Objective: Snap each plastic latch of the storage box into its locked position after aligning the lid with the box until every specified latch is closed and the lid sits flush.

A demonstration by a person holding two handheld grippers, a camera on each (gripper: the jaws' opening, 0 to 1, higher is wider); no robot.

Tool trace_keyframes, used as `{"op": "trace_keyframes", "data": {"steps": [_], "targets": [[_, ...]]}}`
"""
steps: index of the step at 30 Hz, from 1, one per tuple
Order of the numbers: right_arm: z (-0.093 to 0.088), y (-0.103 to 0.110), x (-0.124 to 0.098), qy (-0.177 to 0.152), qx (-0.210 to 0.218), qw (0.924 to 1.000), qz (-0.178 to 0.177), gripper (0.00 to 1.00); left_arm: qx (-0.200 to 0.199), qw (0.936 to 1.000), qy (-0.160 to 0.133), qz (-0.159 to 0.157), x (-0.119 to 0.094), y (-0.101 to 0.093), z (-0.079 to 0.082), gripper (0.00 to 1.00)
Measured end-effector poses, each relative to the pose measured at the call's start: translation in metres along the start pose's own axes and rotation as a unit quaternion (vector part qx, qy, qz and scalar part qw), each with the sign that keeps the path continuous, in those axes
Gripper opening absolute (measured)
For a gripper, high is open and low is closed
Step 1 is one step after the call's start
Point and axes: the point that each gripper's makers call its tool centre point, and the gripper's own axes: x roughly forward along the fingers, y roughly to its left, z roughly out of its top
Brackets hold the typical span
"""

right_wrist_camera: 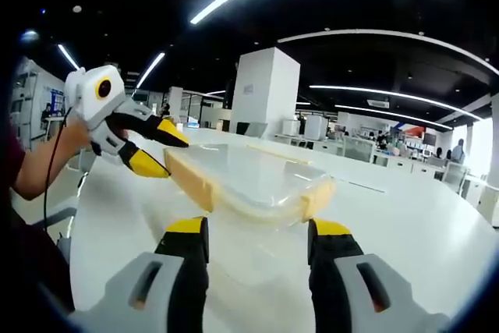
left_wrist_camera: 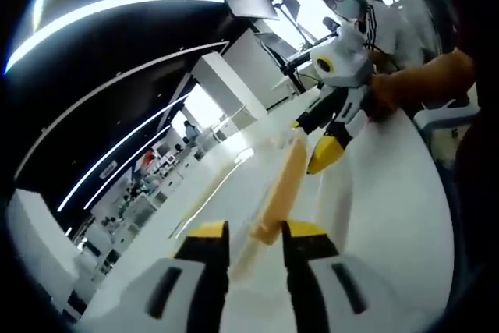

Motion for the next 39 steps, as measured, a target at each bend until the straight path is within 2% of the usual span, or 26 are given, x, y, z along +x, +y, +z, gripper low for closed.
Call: {"op": "trace_keyframes", "data": {"steps": [3, 6, 10, 12, 14, 15, 16, 18, 23, 26, 28, 31, 32, 36, 38, 39], "targets": [[0.0, 0.001, 0.0, 0.001, -0.003, 1.0, 0.0, 0.51, -0.021, 0.9997, -0.011, -0.003, -0.001, -0.003, 0.002, 0.34], [-0.001, -0.001, 0.001, 0.003, -0.006, 1.0, -0.001, 0.52, -0.03, 0.9995, -0.014, 0.002, -0.003, -0.002, 0.001, 0.35], [-0.002, 0.0, 0.002, 0.007, -0.014, 0.9999, -0.002, 0.53, -0.041, 0.9985, 0.006, 0.035, -0.007, 0.012, -0.013, 0.44], [-0.002, 0.0, 0.002, 0.009, -0.016, 0.9998, -0.003, 0.54, -0.049, 0.9978, 0.004, 0.044, -0.008, 0.016, -0.017, 0.54], [-0.001, 0.001, 0.002, 0.009, -0.021, 0.9997, -0.004, 0.56, -0.056, 0.9973, 0.006, 0.046, -0.008, 0.016, -0.02, 0.55], [0.001, 0.0, 0.002, 0.001, -0.032, 0.9995, -0.009, 0.57, -0.057, 0.9972, 0.006, 0.047, -0.008, 0.015, -0.021, 0.55], [0.009, -0.001, 0.0, -0.019, -0.049, 0.9984, -0.019, 0.58, -0.059, 0.997, 0.004, 0.051, -0.008, 0.016, -0.022, 0.56], [0.011, -0.001, 0.0, -0.022, -0.053, 0.9982, -0.017, 0.6, -0.066, 0.9962, 0.004, 0.056, -0.007, 0.018, -0.023, 0.56], [0.014, 0.004, 0.004, -0.026, -0.076, 0.9967, -0.014, 0.76, -0.085, 0.9944, -0.005, 0.063, -0.001, 0.021, -0.028, 0.61], [0.023, 0.005, 0.005, -0.043, -0.1, 0.994, -0.008, 0.85, -0.102, 0.9927, -0.008, 0.064, 0.003, 0.022, -0.032, 0.67], [0.029, 0.006, 0.005, -0.054, -0.111, 0.9923, -0.007, 0.85, -0.107, 0.9921, -0.015, 0.064, 0.005, 0.023, -0.035, 0.69], [0.029, 0.012, 0.012, -0.024, -0.147, 0.9889, 0.003, 0.85, -0.112, 0.9914, -0.024, 0.065, 0.005, 0.023, -0.036, 0.7], [0.028, 0.015, 0.017, -0.002, -0.169, 0.9855, 0.016, 0.85, -0.115, 0.9908, -0.03, 0.065, 0.005, 0.023, -0.036, 0.7], [0.026, 0.024, 0.029, 0.053, -0.206, 0.9759, 0.049, 0.83, -0.123, 0.9895, -0.041, 0.065, 0.004, 0.024, -0.036, 0.7], [0.022, 0.03, 0.035, 0.088, -0.222, 0.9683, 0.074, 0.82, -0.131, 0.9883, -0.047, 0.063, 0.004, 0.023, -0.036, 0.71], [0.015, 0.032, 0.038, 0.117, -0.227, 0.9629, 0.088, 0.82, -0.133, 0.9881, -0.048, 0.062, 0.003, 0.022, -0.035, 0.71]]}}
